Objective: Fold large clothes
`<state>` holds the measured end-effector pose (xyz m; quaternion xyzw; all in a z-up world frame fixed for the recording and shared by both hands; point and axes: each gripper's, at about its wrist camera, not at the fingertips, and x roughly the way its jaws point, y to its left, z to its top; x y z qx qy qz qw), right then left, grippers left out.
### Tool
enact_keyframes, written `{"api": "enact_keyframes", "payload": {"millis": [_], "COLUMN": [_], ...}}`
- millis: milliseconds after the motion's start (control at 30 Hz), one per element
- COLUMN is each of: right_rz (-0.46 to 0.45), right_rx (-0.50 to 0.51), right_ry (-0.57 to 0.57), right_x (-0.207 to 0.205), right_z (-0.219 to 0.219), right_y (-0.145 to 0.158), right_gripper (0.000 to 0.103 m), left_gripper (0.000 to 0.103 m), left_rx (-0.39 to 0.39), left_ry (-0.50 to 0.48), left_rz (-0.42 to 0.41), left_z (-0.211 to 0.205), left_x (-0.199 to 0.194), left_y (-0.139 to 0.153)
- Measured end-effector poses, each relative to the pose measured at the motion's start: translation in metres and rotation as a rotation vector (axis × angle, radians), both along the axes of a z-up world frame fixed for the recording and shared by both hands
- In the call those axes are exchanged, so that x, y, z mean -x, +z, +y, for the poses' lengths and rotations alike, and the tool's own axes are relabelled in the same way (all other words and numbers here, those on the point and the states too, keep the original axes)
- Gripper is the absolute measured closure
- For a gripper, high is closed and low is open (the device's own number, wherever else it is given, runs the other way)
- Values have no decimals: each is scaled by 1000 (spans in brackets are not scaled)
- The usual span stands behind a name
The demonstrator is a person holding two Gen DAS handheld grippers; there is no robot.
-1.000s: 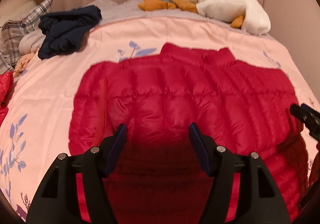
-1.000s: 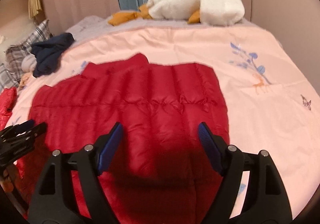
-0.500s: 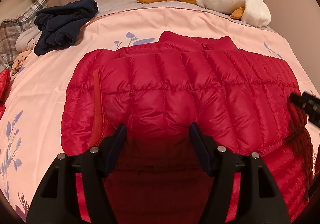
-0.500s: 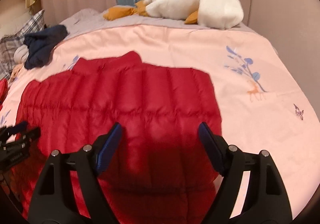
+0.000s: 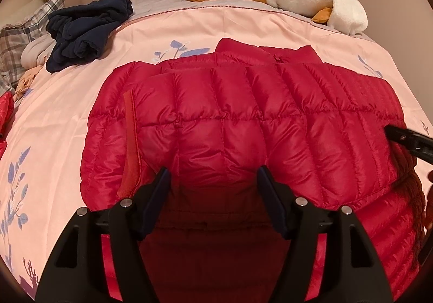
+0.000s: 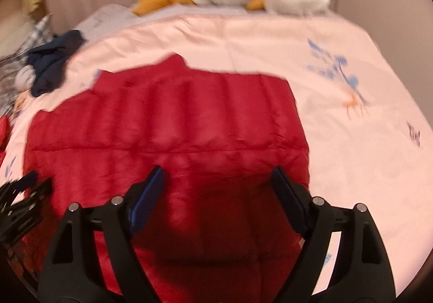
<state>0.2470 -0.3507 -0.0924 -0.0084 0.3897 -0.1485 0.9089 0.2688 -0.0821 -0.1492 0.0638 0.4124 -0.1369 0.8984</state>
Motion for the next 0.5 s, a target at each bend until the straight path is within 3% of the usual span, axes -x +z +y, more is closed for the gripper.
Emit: {"api": "enact_keyframes", "payload": {"millis": [100, 267, 500], "right_rz": [-10, 58, 31], "right_rx": [19, 90, 56], "right_ry": [65, 109, 104], "right_x": [7, 1, 7], "right_z": [15, 29, 29], "right_y": [0, -25, -17], "right_gripper": [20, 19, 20], "left_gripper": [35, 35, 34], "left_rx": [1, -3, 0], "left_ry": [2, 3, 3], "left_rz": [1, 1, 2], "left_z": [0, -1, -1], "left_x": [0, 0, -1], "left_y": [0, -1, -2]}}
